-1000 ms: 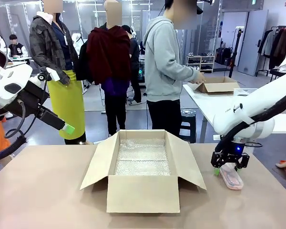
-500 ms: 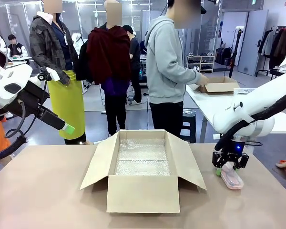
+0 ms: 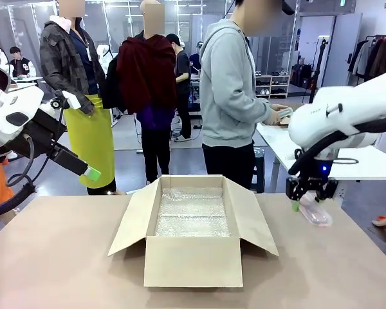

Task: Pack the glasses set securely to prepare it for shipping.
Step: Place the Glasses case inside the Package Box.

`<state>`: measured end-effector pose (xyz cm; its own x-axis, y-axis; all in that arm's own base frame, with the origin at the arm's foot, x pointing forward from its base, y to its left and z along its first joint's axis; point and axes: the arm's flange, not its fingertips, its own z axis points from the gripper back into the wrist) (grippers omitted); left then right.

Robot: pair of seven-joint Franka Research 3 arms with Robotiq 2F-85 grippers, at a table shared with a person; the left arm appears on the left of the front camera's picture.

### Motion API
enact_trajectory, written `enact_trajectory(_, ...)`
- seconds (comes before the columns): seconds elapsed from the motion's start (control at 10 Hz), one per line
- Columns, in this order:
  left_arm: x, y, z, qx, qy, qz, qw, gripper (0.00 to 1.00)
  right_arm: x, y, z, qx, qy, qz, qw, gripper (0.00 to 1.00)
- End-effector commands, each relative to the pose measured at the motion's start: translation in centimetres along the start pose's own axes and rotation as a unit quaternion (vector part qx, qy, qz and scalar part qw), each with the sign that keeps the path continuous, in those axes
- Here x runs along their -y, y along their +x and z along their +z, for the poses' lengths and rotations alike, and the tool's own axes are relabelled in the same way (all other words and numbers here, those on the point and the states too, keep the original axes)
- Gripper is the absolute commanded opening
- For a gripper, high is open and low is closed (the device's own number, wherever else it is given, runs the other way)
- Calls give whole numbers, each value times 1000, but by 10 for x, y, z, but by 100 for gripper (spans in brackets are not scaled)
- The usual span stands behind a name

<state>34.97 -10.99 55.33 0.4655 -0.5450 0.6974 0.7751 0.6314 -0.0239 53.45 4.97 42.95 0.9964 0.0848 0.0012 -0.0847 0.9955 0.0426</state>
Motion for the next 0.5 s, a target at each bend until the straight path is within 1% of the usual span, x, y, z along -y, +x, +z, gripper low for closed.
enact_trajectory(0.0,-1,1,1,9,-4,3,1000,100,-13,-5,16,2,-21,-2,1000,27)
enact_trajectory(0.2,-1,1,1,9,-4,3,1000,100,-23,-7,25,18,-23,-1,1000,27)
enact_trajectory(0.3,-1,1,1,9,-4,3,1000,100,-27,-11,28,43,-24,-3,999,27)
enact_trajectory(0.4,-1,1,1,9,-4,3,1000,100,-17,-9,29,12,-11,14,1000,27)
